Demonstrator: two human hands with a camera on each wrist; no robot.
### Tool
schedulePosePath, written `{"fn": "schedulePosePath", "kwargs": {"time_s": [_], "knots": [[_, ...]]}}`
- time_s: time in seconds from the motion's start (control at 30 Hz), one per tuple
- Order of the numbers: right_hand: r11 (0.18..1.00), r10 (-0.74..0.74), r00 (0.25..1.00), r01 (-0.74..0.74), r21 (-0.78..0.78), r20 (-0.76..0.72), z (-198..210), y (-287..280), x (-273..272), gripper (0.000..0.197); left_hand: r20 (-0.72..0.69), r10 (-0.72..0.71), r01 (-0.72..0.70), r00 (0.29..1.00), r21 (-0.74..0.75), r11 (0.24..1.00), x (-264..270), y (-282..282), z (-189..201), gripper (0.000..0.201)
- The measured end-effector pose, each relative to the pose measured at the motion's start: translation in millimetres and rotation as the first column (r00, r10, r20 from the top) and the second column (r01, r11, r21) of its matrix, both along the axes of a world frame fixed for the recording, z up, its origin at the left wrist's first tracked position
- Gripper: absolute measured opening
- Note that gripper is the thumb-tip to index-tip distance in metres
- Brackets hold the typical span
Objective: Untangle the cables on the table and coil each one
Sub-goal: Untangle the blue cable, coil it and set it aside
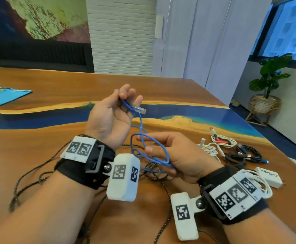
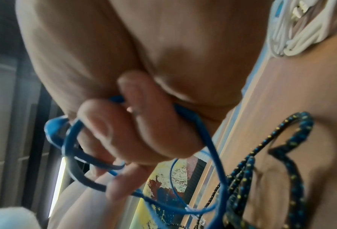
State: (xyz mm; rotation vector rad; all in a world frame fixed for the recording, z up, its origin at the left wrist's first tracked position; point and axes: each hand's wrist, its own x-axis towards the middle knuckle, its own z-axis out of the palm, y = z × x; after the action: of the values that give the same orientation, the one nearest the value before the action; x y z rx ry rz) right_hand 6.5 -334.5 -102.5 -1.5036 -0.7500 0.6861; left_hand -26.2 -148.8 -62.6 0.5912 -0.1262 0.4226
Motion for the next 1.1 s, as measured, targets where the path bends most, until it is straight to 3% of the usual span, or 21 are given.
{"fn": "schedulePosePath", "kwargs": {"time_s": [0.17,0.33,0.53,0.6,0.7,0.83,0.9,1.0,1.1], "knots": [[0.999,-0.024,0.998,0.025,-0.026,0.051,2,5,-2,0.031,-0.088,0.169,-0.161,0.982,0.086,0.983,7,5,-5,0.025],[0.966,-0.256,0.966,0.254,0.041,0.029,6,3,4,0.041,-0.118,0.32,-0.311,0.94,0.094,0.946,12,27,-7,0.017],[0.862,-0.501,0.846,0.507,0.016,0.185,3,-12,28,0.025,-0.105,0.414,-0.413,0.904,0.034,0.91,12,45,-10,0.018],[0.834,-0.534,0.816,0.551,-0.021,0.221,0,-14,33,0.031,-0.113,0.371,-0.367,0.922,0.062,0.928,8,40,-6,0.021],[0.808,-0.557,0.766,0.589,-0.007,0.321,2,-16,35,0.034,-0.15,0.189,-0.166,0.97,0.154,0.974,1,25,0,0.024],[0.774,-0.627,0.667,0.594,0.221,0.403,9,-16,30,0.04,-0.235,-0.042,0.119,0.971,0.323,0.939,-6,3,-2,0.02],[0.791,-0.609,0.719,0.517,0.327,0.335,10,-12,24,0.048,-0.233,-0.129,0.214,0.964,0.388,0.896,-9,-6,-4,0.02],[0.859,-0.486,0.827,0.392,0.329,0.284,5,-5,22,0.056,-0.222,-0.278,0.352,0.934,0.454,0.819,-15,-14,-2,0.022],[0.913,-0.38,0.867,0.296,0.28,0.322,3,-1,21,0.032,-0.159,-0.389,0.418,0.907,0.429,0.801,-20,-18,-1,0.025]]}}
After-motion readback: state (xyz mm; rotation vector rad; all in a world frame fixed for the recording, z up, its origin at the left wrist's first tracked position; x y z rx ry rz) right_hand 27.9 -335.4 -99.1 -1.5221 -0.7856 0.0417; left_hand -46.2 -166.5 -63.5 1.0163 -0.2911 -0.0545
